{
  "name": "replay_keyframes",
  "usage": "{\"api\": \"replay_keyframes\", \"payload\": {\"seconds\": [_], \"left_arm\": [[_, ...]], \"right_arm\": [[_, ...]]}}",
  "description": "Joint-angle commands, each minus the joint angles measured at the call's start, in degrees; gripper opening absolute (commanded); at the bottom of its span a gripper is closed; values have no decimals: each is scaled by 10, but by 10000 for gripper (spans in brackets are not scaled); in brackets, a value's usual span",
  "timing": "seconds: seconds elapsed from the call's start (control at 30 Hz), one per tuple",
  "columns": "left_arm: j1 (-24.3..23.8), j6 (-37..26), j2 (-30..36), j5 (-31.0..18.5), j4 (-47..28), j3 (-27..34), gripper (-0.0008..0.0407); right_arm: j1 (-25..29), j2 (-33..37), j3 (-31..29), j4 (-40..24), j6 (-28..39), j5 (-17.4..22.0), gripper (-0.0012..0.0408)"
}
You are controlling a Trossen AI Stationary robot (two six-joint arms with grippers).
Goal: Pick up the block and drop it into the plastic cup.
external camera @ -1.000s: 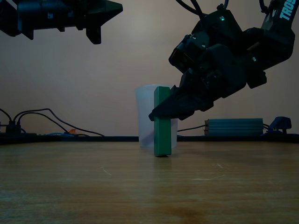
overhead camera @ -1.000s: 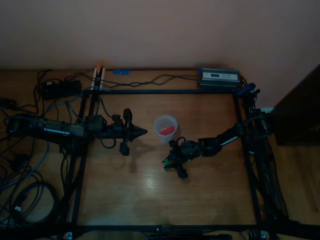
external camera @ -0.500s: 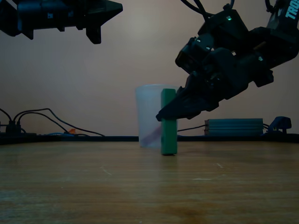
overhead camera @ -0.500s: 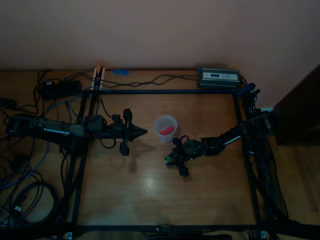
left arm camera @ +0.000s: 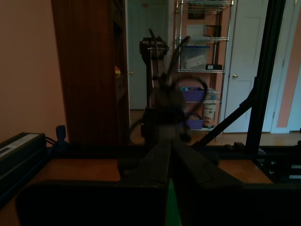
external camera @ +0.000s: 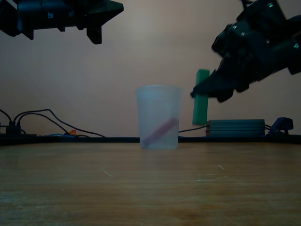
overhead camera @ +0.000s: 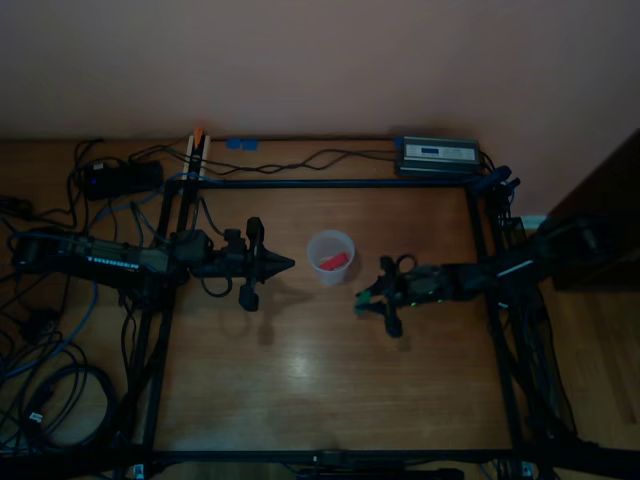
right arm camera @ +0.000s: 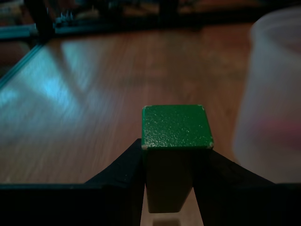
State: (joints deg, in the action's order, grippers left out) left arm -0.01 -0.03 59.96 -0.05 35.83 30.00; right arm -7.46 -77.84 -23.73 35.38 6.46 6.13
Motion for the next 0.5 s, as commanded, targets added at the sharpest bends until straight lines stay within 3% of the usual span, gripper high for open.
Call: {"api": "replay_keyframes", "payload": {"seconds": [0.0, 0.17, 0.37, 0.47], "left_arm": [[0, 0, 0, 0, 0, 0, 0], [0, 0, 0, 0, 0, 0, 0], [0, 0, 0, 0, 0, 0, 0], [0, 0, 0, 0, 0, 0, 0]], "right_arm": [[10, 39, 3, -7, -14, 0, 0], [43, 97, -28, -60, -57, 1, 0], [92, 95, -124, -141, -115, -14, 0], [126, 84, -168, -172, -125, -42, 0]]}}
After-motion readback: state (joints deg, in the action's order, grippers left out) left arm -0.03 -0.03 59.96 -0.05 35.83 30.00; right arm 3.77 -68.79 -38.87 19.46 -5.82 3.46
